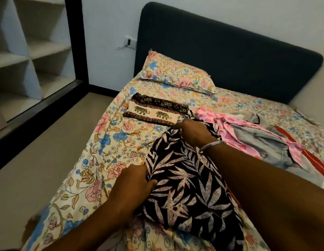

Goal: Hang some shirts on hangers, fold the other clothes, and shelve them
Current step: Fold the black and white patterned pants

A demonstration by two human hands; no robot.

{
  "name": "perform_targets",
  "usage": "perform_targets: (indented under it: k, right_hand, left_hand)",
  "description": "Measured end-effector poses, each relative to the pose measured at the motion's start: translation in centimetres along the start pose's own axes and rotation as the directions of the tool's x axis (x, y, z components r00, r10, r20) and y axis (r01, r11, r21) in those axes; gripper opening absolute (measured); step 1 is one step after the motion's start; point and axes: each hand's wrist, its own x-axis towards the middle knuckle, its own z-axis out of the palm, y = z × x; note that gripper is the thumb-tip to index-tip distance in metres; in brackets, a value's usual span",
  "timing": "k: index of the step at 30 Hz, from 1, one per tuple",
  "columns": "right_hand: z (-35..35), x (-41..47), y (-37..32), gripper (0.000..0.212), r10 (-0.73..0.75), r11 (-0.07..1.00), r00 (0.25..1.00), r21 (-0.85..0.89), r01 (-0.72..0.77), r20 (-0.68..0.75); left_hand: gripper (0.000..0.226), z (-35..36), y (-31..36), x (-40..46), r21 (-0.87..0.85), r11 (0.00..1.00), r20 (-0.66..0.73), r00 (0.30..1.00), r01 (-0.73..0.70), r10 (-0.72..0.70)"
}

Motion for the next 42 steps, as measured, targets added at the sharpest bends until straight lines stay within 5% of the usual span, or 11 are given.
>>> perform_targets:
  k: [8, 21, 25, 28, 31, 35, 38, 42]
  right_hand:
    - [1.9, 4.1, 0.4, 0.021, -0.082, 0.986, 0.995, -0.144, 0.088, 0.049]
    - [-1.1, 6.7, -1.3, 0.017, 0.051, 0.997, 0.987, -0.051, -0.059, -0.151]
    - [1.9, 5.6, -0.9, 0.037, 0.098, 0.99, 0.995, 0.102, -0.094, -0.03]
    - [3.0, 3.9, 0.1, 0.046, 0.151, 0.967, 0.983, 0.223, -0.125, -0.102]
    - [3.3, 0.9, 1.6, 0.041, 0.255, 0.926, 0.957, 0.318, -0.202, -0.136]
    - [2.3, -6.9, 2.1, 0.027, 0.255, 0.922, 0.965, 0.284, -0.261, 0.058]
    - [-0.8, -14.0, 0.2, 0.039, 0.156, 0.908, 0.953, 0.342, -0.241, 0.258]
    - [-2.7, -20.0, -2.4, 0.063, 0.011, 0.956, 0.743, 0.212, -0.205, 0.669]
  left_hand:
    - [0.032, -0.8, 0.1, 0.3, 0.136, 0.991, 0.075, 0.997, 0.007, -0.018]
    - [0.021, -4.3, -1.1, 1.2, 0.035, 0.997, 0.085, 0.994, 0.063, -0.066]
    - [0.024, -3.9, -1.9, 0.8, 0.093, 0.992, 0.144, 0.985, 0.085, -0.098]
    - [0.031, -3.4, -0.1, -1.0, 0.199, 0.979, 0.07, 0.997, -0.043, 0.03]
    - [0.046, -3.1, 1.8, -2.5, 0.228, 0.964, 0.186, 0.978, -0.14, 0.098]
    - [0.051, -3.7, 1.4, -3.0, 0.254, 0.958, 0.316, 0.948, -0.131, 0.046]
    - [0.04, -3.5, 1.2, -2.7, 0.253, 0.955, 0.374, 0.926, -0.154, 0.05]
    - [0.04, -5.2, 0.5, -2.3, 0.149, 0.985, 0.485, 0.875, -0.086, 0.003]
